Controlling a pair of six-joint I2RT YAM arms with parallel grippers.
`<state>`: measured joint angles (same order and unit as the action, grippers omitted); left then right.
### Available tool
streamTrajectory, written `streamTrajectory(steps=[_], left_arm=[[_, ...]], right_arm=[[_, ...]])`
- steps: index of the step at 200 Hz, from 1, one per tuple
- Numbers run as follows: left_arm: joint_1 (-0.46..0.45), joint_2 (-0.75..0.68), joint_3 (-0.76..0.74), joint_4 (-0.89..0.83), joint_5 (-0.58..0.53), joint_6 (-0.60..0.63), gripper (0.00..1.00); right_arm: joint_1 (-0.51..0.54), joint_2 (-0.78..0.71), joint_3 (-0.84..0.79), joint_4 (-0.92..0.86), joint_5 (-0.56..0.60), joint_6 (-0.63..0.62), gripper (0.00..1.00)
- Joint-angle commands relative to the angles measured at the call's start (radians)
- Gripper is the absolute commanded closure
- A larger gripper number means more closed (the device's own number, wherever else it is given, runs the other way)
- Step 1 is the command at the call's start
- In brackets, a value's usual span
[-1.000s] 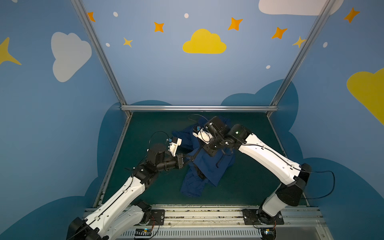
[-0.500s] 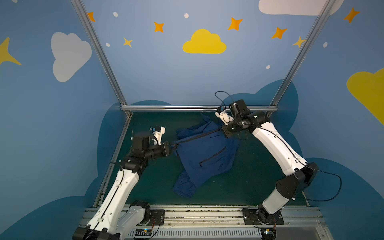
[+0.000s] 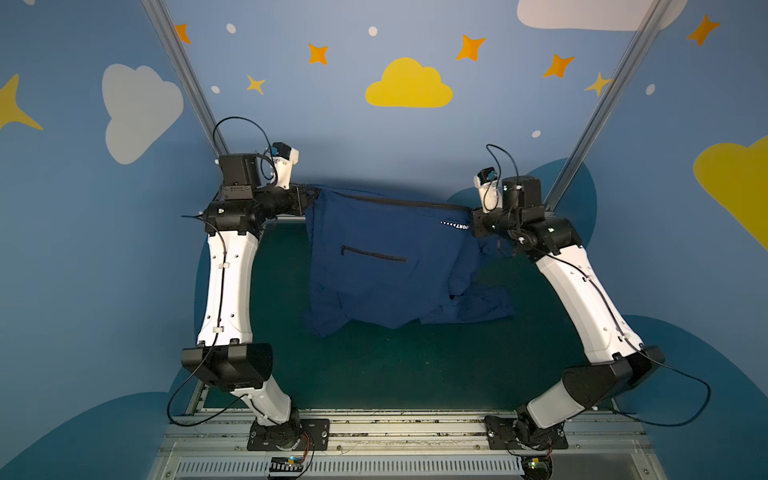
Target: Zip up the jacket
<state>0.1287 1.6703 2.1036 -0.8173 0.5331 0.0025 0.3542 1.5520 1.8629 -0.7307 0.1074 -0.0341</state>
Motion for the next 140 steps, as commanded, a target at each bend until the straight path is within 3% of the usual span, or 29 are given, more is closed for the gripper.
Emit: streamTrajectory(steps=[1, 36, 56, 96, 140], left_arm=[[0.080, -0.090, -0.149, -0.020, -0.206, 0.068, 0.97], [0.088, -0.426, -0.911, 0.394, -0.154, 0.038, 0.97], [0.089, -0.551, -1.177, 0.495, -0.135, 0.007, 0.97], [0.089, -0.658, -1.396, 0.448, -0.166, 0.068, 0.97], [0.089, -0.711, -1.514, 0.488, -0.228, 0.125, 0.97]], right_arm=[[-0.050, -0.124, -0.143, -0.058, 0.112, 0.097, 1.00], [-0.040, -0.360, -0.610, -0.042, 0.085, 0.239, 1.00], [-0.037, -0.430, -0.791, -0.073, 0.027, 0.370, 1.00], [-0.063, -0.514, -1.091, -0.003, -0.001, 0.657, 1.00], [-0.143, -0.537, -1.222, 0.035, 0.073, 0.751, 1.00]])
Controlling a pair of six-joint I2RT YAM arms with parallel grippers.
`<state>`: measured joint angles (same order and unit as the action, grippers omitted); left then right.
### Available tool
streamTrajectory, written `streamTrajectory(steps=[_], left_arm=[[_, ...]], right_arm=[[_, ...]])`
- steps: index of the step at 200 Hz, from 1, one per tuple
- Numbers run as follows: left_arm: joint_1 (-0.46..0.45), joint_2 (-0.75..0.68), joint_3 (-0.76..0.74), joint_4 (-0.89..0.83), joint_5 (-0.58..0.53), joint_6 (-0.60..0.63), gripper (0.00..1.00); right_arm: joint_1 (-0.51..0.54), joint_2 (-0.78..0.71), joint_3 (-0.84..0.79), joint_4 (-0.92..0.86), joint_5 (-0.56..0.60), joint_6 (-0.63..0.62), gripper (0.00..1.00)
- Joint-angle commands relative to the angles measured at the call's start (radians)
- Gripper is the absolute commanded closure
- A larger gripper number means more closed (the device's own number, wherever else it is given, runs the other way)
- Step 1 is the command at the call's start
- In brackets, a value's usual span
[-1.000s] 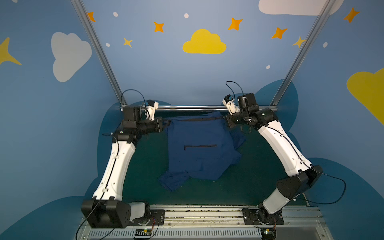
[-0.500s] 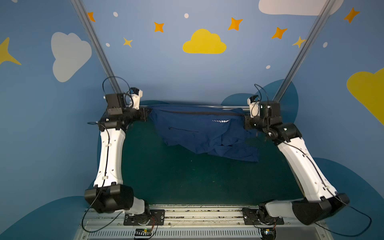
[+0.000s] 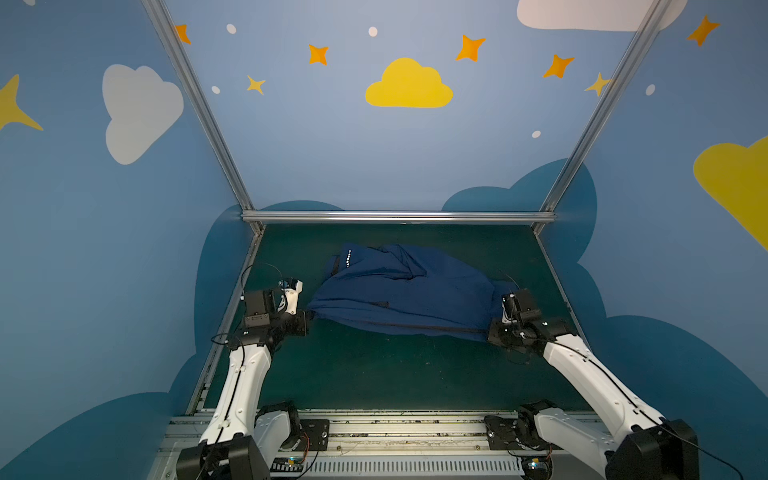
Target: Zip up the jacket
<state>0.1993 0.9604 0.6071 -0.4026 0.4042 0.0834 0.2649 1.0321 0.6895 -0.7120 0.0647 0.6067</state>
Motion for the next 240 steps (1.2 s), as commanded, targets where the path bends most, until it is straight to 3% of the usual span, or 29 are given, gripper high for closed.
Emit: streamTrajectory(steps=[1, 106, 114, 124, 129, 130, 134, 141, 156, 194, 225, 240], left_arm=[[0.019, 0.001, -0.018, 0.073, -0.101, 0.045, 0.97], [0.019, -0.027, -0.054, 0.076, -0.165, 0.063, 0.97], [0.019, -0.041, -0.052, 0.082, -0.164, 0.062, 0.85], [0.019, -0.064, -0.056, 0.093, -0.164, 0.064, 0.48], [0.019, -0.081, -0.062, 0.105, -0.189, 0.066, 0.34], [0.019, -0.084, -0.064, 0.108, -0.195, 0.063, 0.27], [0.019, -0.099, -0.072, 0.121, -0.219, 0.053, 0.10], [0.018, -0.126, -0.083, 0.139, -0.251, 0.035, 0.01], [0.019, -0.203, -0.121, 0.201, -0.308, 0.007, 0.01], [0.019, -0.318, -0.199, 0.409, -0.371, -0.123, 0.01], [0.012, -0.231, -0.233, 0.578, -0.209, -0.205, 0.01], [-0.032, -0.167, -0.257, 0.669, -0.236, -0.352, 0.01]], right_arm=[[-0.056, -0.017, -0.051, 0.017, 0.116, 0.109, 1.00], [-0.167, 0.008, -0.109, -0.009, 0.293, 0.192, 1.00], [-0.167, -0.004, -0.105, -0.021, 0.314, 0.192, 0.77], [-0.166, -0.033, -0.101, -0.038, 0.357, 0.200, 0.43], [-0.167, -0.054, -0.102, -0.041, 0.380, 0.203, 0.13], [-0.168, -0.058, -0.102, -0.041, 0.384, 0.202, 0.08], [-0.168, -0.077, -0.101, -0.038, 0.399, 0.198, 0.02], [-0.168, -0.110, -0.100, -0.034, 0.427, 0.190, 0.01], [-0.168, -0.171, -0.084, -0.021, 0.486, 0.168, 0.01], [-0.166, -0.189, -0.085, 0.245, 0.530, -0.132, 0.01], [-0.156, -0.193, -0.251, 0.769, 0.328, -0.429, 0.01], [-0.156, -0.172, -0.333, 0.995, 0.249, -0.466, 0.01]])
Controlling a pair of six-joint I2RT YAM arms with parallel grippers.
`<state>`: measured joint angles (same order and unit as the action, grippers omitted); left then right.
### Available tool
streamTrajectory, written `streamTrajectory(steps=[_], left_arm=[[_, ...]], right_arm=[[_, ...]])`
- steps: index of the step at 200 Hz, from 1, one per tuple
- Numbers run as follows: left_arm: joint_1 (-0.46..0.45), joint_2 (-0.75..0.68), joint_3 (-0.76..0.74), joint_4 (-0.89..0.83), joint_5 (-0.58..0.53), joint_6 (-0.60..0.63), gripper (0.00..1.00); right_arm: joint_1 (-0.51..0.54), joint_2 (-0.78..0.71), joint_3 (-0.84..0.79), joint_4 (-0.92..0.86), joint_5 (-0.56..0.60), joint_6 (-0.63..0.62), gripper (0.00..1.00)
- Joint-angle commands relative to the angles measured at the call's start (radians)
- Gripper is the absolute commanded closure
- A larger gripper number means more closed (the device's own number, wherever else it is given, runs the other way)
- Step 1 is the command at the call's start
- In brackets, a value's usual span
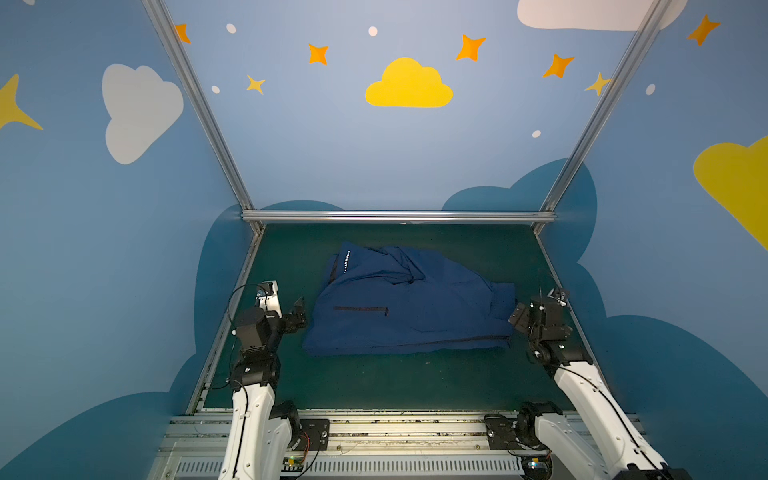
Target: Zip up the jacket
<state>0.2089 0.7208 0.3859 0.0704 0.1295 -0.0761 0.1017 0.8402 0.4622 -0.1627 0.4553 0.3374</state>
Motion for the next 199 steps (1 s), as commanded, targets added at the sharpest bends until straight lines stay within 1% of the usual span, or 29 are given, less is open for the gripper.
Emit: streamTrajectory(steps=[1, 6, 12, 26, 37, 46, 58, 73, 90, 116, 128, 139, 148, 156, 169, 183, 190, 199], left_arm=[[-0.046, 0.075, -0.038, 0.202, 0.035, -0.201, 0.01], [-0.073, 0.094, -0.048, 0.223, 0.014, -0.223, 0.01], [-0.116, 0.116, -0.058, 0.250, -0.009, -0.207, 0.01], [-0.222, 0.152, -0.070, 0.292, -0.103, -0.077, 0.01], [-0.287, 0.173, -0.070, 0.297, -0.196, 0.009, 0.01], [-0.296, 0.197, -0.075, 0.325, -0.229, 0.024, 0.01], [-0.297, 0.232, -0.090, 0.373, -0.271, 0.006, 0.01], [-0.294, 0.284, -0.119, 0.456, -0.299, 0.003, 0.01], [-0.289, 0.348, -0.143, 0.547, -0.290, 0.017, 0.01], [-0.283, 0.446, -0.150, 0.643, -0.245, 0.037, 0.01], [-0.278, 0.475, -0.141, 0.661, -0.229, 0.065, 0.01], [-0.269, 0.510, -0.143, 0.720, -0.221, 0.122, 0.01], [-0.245, 0.541, -0.143, 0.765, -0.218, 0.129, 0.01], [-0.208, 0.560, -0.126, 0.752, -0.190, 0.094, 0.01], [-0.157, 0.573, -0.082, 0.681, -0.131, 0.057, 0.01], [-0.146, 0.585, -0.059, 0.646, -0.136, 0.025, 0.01], [-0.144, 0.577, -0.051, 0.614, -0.103, 0.021, 0.01], [-0.142, 0.577, -0.040, 0.592, -0.072, 0.030, 0.01]], right_arm=[[0.007, 0.022, -0.107, 0.455, -0.145, -0.197, 0.01], [0.008, 0.037, -0.112, 0.483, -0.158, -0.207, 0.01], [0.007, 0.060, -0.106, 0.488, -0.163, -0.212, 0.01], [0.007, 0.127, -0.089, 0.474, -0.166, -0.245, 0.01], [0.007, 0.186, -0.103, 0.538, -0.147, -0.257, 0.01], [0.004, 0.233, -0.125, 0.616, -0.141, -0.275, 0.01], [-0.001, 0.296, -0.143, 0.709, -0.141, -0.280, 0.01], [-0.003, 0.382, -0.142, 0.808, -0.158, -0.290, 0.01], [-0.001, 0.486, -0.123, 0.920, -0.159, -0.299, 0.01], [0.003, 0.587, -0.081, 0.951, -0.183, -0.326, 0.01], [0.005, 0.636, -0.117, 1.076, -0.208, -0.340, 0.01], [0.010, 0.681, -0.149, 1.167, -0.238, -0.356, 0.01], [0.019, 0.719, -0.161, 1.247, -0.239, -0.382, 0.01], [0.032, 0.722, -0.152, 1.219, -0.216, -0.391, 0.01], [0.029, 0.678, -0.120, 1.081, -0.220, -0.370, 0.01], [0.012, 0.704, -0.102, 1.105, -0.238, -0.364, 0.01], [0.006, 0.706, -0.102, 1.101, -0.245, -0.358, 0.01], [0.004, 0.689, -0.091, 1.049, -0.250, -0.353, 0.01]])
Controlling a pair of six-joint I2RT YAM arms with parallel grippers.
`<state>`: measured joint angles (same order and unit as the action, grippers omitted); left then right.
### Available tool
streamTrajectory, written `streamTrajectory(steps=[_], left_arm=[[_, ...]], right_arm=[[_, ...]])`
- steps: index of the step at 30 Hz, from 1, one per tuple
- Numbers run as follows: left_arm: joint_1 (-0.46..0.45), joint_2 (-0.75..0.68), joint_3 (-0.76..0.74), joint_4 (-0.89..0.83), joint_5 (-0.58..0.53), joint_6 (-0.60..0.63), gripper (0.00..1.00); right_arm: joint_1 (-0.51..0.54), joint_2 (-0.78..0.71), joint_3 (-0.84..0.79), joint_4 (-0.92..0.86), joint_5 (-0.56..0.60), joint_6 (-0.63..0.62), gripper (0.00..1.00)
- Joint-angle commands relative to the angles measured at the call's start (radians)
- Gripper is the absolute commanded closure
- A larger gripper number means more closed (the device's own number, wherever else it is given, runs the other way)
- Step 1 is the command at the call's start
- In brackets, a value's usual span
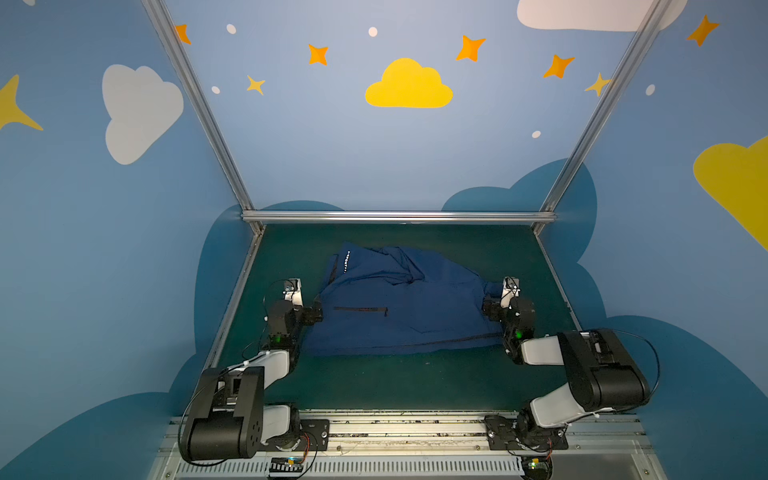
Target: Zip up the jacket
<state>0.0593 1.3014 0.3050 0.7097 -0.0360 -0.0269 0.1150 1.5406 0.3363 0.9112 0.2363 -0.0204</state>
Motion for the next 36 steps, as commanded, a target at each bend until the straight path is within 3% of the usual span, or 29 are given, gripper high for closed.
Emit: streamTrajectory(steps=[1, 5, 13, 17, 20, 24, 26, 28, 36], left_arm=[[0.006, -0.001, 0.042, -0.049, 0.094, -0.020, 0.01], [0.007, 0.005, 0.094, -0.163, 0.105, -0.008, 0.01], [0.011, -0.004, 0.059, -0.091, 0.056, -0.001, 0.00], [0.056, 0.057, 0.026, 0.078, 0.053, -0.097, 0.01], [0.065, 0.138, 0.002, 0.184, 0.148, -0.066, 0.01], [0.065, 0.262, -0.003, 0.328, 0.174, -0.064, 0.01], [0.051, 0.260, 0.057, 0.208, 0.195, -0.034, 0.01], [0.018, 0.230, 0.091, 0.099, 0.129, -0.012, 0.01], [0.010, 0.234, 0.090, 0.107, 0.117, -0.011, 0.01]], right_arm=[[-0.010, -0.013, 0.036, -0.029, -0.032, 0.007, 0.01], [-0.018, -0.006, 0.037, -0.019, -0.048, 0.009, 0.01], [-0.025, -0.010, 0.042, -0.029, -0.065, 0.014, 0.01], [-0.027, -0.010, 0.042, -0.033, -0.066, 0.014, 0.01], [-0.027, -0.011, 0.043, -0.034, -0.068, 0.014, 0.01], [-0.029, -0.010, 0.043, -0.035, -0.072, 0.014, 0.01], [-0.031, -0.010, 0.043, -0.036, -0.074, 0.015, 0.01], [-0.031, -0.011, 0.045, -0.038, -0.076, 0.016, 0.01], [-0.051, -0.013, 0.052, -0.056, -0.122, 0.023, 0.01]])
